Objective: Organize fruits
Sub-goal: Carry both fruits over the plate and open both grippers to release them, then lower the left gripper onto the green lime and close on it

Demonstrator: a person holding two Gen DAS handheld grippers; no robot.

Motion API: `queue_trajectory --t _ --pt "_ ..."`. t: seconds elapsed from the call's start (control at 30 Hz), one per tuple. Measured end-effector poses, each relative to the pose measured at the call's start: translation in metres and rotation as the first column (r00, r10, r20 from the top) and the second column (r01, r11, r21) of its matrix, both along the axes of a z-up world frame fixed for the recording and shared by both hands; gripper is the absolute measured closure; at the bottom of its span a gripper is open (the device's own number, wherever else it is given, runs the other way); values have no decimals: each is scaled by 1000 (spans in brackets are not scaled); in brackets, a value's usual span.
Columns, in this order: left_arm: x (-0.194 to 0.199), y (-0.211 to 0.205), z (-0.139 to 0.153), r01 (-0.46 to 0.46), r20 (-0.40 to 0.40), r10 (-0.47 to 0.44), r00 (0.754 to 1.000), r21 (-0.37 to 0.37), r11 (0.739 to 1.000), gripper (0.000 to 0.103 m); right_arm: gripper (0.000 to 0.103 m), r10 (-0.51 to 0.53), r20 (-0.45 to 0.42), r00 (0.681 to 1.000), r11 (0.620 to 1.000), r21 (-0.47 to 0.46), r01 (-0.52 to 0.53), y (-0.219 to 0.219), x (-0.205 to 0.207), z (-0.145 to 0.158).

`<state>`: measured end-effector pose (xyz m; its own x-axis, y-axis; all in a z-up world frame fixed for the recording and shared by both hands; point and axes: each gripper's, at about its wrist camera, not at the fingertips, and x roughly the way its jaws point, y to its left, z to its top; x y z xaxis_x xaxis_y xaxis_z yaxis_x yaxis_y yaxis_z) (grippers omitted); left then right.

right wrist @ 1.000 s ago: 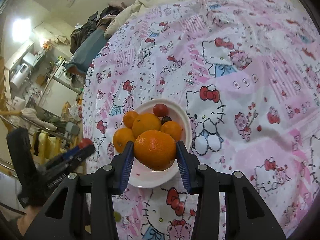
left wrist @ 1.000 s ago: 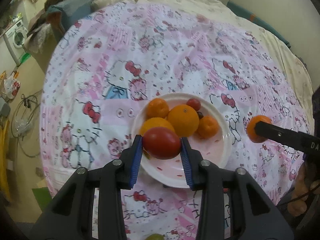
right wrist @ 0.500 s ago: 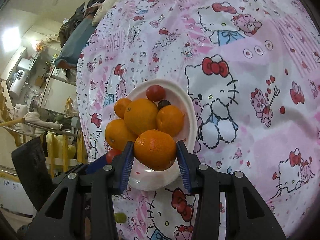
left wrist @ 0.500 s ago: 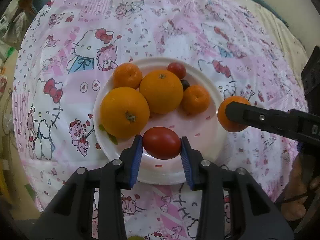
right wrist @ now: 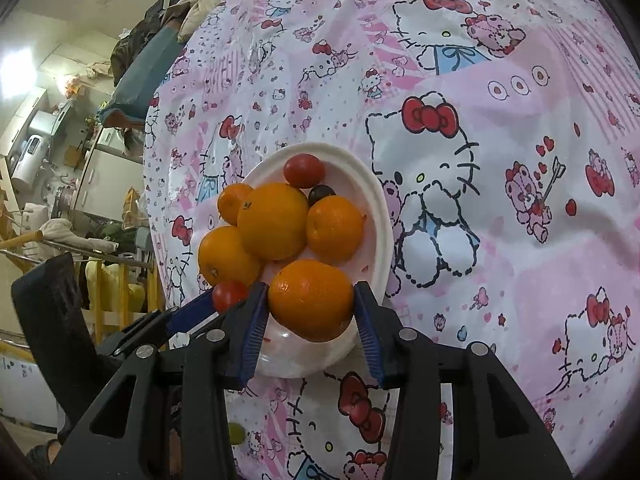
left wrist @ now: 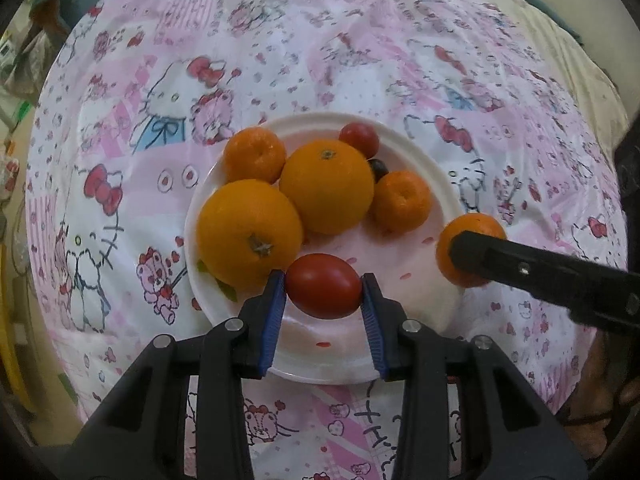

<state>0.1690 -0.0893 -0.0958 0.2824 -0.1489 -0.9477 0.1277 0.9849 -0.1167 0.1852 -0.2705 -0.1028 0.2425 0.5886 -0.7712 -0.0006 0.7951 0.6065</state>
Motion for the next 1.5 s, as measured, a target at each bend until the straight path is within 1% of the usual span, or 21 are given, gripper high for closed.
queue_trajectory --t 0.07,0.27,0.33,0.37,0.4,0.43,0.47,0.5,0.53,0.63,0.7,0.83,1.07,1.5 --pt "1 2 0 -13 -7 13 1000 -14 1000 69 57 -2 7 1000 1000 -5 2 1 0 1" --pt "-1 -2 -2 5 -8 -5 1000 15 1000 69 56 -22 14 1000 1000 10 22 -1 1 3" --pt "-1 0 -3 -4 -17 4 1000 12 1000 69 39 -33 27 999 999 28 33 -3 1 7" --pt "-1 1 -3 -8 -22 8 1000 4 1000 66 28 -38 32 999 999 38 37 -4 1 9" --pt "-1 2 -3 -14 -29 14 999 -13 1000 60 28 -44 44 998 998 43 42 -5 0 12" --pt "-1 3 -1 -21 -28 20 999 -28 999 39 27 -45 51 998 998 40 43 -5 1 14" --pt "-2 3 0 -26 -19 25 999 -31 999 21 27 -46 58 997 998 35 44 -5 0 16" --pt "-4 3 4 -31 3 31 1000 -29 999 16 27 -47 57 997 998 38 45 -6 0 16" --pt "-5 3 7 -29 23 29 999 -26 999 15 26 -47 54 997 998 41 45 -6 0 16" --pt "-6 2 12 -13 41 14 999 -19 1000 15 26 -49 50 998 998 35 47 -8 1 16" --pt "-6 4 13 -21 49 22 999 -17 1000 15 26 -49 56 997 998 30 47 -8 1 18" --pt "-7 12 17 -39 56 41 998 -37 999 15 26 -46 71 996 999 17 45 -8 0 20" --pt "-12 26 27 -61 105 65 992 -45 997 15 26 -38 87 996 999 -9 39 -6 -2 22" --pt "-33 57 38 -72 157 75 985 -25 997 15 26 -15 100 995 999 -38 19 3 -17 24"
